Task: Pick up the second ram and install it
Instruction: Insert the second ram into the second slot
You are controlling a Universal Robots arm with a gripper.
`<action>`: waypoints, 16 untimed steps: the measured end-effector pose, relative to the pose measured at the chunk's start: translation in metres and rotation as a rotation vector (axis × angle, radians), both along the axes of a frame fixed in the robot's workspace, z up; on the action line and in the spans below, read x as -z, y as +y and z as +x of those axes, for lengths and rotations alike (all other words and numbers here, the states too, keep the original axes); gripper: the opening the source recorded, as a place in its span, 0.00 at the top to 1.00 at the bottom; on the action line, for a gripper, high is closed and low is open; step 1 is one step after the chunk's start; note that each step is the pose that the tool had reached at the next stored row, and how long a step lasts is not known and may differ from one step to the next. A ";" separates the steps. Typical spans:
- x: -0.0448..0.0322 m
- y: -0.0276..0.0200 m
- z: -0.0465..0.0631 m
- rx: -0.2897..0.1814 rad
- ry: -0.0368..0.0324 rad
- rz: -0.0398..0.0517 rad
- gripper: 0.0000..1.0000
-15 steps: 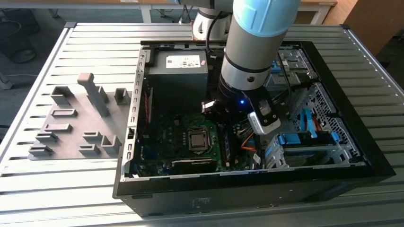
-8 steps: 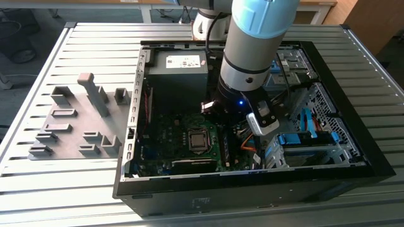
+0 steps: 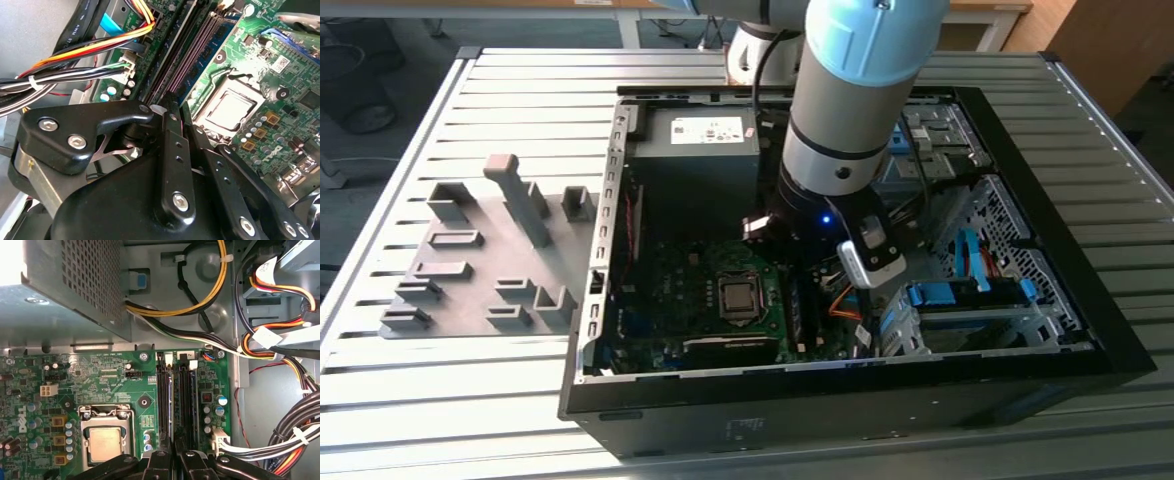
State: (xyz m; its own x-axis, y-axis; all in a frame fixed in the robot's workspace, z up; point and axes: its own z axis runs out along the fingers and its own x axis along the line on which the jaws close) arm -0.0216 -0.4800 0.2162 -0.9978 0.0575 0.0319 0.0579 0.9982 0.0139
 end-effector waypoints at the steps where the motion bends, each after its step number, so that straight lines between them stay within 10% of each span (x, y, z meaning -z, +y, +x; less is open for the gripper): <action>1: 0.0003 0.0001 0.000 0.000 0.0001 -0.0001 0.86; 16: 0.0039 0.0019 -0.001 0.001 0.0000 0.0019 0.86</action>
State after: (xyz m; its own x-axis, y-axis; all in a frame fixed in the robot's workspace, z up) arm -0.0222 -0.4781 0.2123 -0.9978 0.0579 0.0320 0.0585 0.9982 0.0157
